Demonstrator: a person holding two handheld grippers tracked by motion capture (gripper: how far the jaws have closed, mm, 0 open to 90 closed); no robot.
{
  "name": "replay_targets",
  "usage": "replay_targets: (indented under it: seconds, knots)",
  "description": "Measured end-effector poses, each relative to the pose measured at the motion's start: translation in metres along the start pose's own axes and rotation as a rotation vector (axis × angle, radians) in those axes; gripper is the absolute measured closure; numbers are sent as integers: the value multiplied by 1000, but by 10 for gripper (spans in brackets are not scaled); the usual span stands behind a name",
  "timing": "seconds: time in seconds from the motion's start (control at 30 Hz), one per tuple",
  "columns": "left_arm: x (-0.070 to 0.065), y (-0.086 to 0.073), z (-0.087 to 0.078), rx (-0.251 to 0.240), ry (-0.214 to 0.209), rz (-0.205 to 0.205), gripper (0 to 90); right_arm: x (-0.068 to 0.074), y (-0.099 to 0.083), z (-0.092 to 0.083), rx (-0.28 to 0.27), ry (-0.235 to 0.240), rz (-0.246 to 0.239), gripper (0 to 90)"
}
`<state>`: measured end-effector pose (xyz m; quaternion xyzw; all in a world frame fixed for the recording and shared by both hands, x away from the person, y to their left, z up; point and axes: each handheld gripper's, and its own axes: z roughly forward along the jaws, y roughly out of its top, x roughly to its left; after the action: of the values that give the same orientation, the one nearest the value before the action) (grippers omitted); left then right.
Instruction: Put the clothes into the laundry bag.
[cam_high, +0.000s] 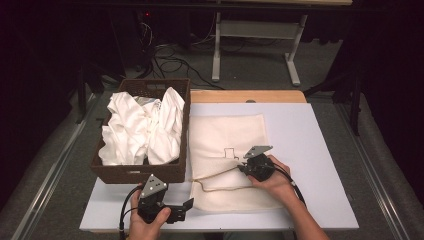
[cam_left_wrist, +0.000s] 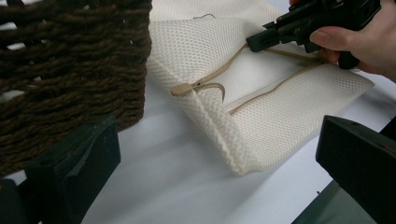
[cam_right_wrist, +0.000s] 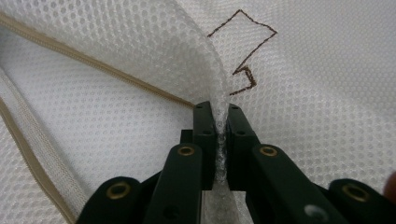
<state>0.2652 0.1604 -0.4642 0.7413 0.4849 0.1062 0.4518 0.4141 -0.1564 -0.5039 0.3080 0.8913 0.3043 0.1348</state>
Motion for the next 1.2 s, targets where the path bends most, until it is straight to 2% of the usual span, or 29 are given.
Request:
replay_targets:
  seconds: [0.07, 0.17, 0.33, 0.5, 0.6, 0.73, 0.87, 0.97, 1.2]
  knots:
    - [-1, 4, -4, -7, 5, 6, 5, 2, 2, -2, 0, 2, -5, 882]
    - [-1, 10, -9, -16, 14, 20, 5, 4, 5, -8, -32, -7, 2, 885]
    - [3, 23, -15, -29, 44, 29, 5, 5, 10, -22, -119, -4, 34, 886]
    - [10, 45, -20, -45, 68, 42, 5, 4, 10, -26, -144, 20, 44, 885]
    - [14, 60, -19, -43, 84, 52, 5, 4, 11, -28, -163, 12, 54, 885]
    - [24, 77, -15, -56, 86, 43, 5, 5, 11, -33, -188, 4, 60, 884]
    - [38, 92, -9, -50, 114, 18, 5, 3, 11, -35, -196, 6, 66, 884]
    - [48, 101, -3, -39, 147, 22, 5, 2, 10, -36, -194, 10, 72, 883]
    - [69, 114, 17, -16, 228, -11, 5, 2, 10, -37, -201, 18, 78, 881]
